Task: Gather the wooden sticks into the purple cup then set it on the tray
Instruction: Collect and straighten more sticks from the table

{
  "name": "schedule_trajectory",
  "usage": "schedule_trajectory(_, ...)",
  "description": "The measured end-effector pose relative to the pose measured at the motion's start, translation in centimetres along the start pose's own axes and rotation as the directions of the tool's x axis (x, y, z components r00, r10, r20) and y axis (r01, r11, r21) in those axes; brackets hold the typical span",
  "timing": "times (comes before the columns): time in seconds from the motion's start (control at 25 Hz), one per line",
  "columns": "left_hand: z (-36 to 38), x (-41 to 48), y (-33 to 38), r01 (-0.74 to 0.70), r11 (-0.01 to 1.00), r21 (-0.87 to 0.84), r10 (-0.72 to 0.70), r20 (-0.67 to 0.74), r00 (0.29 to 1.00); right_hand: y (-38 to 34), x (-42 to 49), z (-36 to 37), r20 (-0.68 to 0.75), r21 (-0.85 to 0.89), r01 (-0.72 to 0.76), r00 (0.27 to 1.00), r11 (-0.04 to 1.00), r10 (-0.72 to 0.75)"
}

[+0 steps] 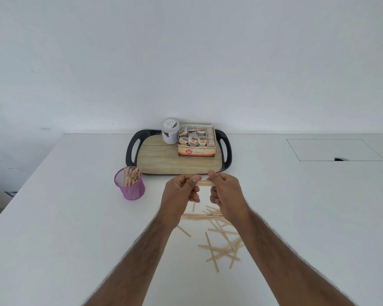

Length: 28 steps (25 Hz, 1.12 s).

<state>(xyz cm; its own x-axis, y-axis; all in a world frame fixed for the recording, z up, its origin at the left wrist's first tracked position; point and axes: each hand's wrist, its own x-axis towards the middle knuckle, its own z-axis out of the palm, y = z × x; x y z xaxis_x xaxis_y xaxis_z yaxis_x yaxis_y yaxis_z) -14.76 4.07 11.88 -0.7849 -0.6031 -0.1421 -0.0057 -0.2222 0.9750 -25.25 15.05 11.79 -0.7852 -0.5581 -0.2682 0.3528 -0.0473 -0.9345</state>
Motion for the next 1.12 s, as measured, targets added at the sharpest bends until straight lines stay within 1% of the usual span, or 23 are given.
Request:
schedule_trajectory(0.08, -0.1, -0.2, -0.3, -0.009, 0.995, -0.103, 0.008, -0.01, 1.0, 0.0, 0.0, 0.1, -0.007, 0.031, -0.025, 1.0, 0.999, 0.026)
schedule_trajectory(0.2, 0.4, -0.4, -0.6, -0.066, 0.961, -0.268, 0.036, -0.114, 0.993, 0.0, 0.0, 0.7, -0.041, 0.128, -0.065, 0.997, 0.99, 0.071)
schedule_trajectory(0.24, 0.5, -0.4, -0.7, -0.073, 0.947, -0.313, 0.034, -0.127, 0.991, 0.0, 0.0, 0.9, -0.051, 0.152, -0.076, 0.995, 0.985, 0.085)
schedule_trajectory(0.4, 0.6, -0.3, -0.8, -0.023, 0.899, -0.438, -0.02, -0.093, 0.995, 0.3, -0.2, 1.1, -0.042, 0.175, -0.065, 0.996, 0.982, 0.074)
schedule_trajectory(0.48, 0.3, 0.0, -0.7, 0.017, 0.901, -0.433, -0.047, -0.059, 0.997, 0.3, -0.2, 0.9, -0.022, 0.155, -0.039, 0.999, 0.987, 0.043)
schedule_trajectory(0.56, -0.1, 0.2, -0.6, 0.038, 0.922, -0.384, -0.057, -0.039, 0.998, 0.2, -0.1, 0.6, -0.007, 0.115, -0.026, 1.0, 0.993, 0.027)
schedule_trajectory(0.8, -0.1, 0.7, -0.7, 0.045, 0.971, -0.236, -0.068, -0.093, 0.993, 0.6, 0.3, -0.3, 0.018, -0.031, 0.009, 1.0, 0.999, -0.008)
schedule_trajectory(0.92, -0.2, 0.8, -1.0, 0.059, 0.982, -0.179, -0.08, -0.112, 0.99, 1.1, 0.4, -0.7, 0.021, -0.082, -0.006, 1.0, 0.997, 0.008)
schedule_trajectory(1.12, -0.9, 0.8, -1.2, 0.07, 0.987, -0.145, -0.087, -0.119, 0.989, 1.3, 0.6, -0.5, -0.001, -0.053, -0.098, 0.995, 0.994, 0.098)
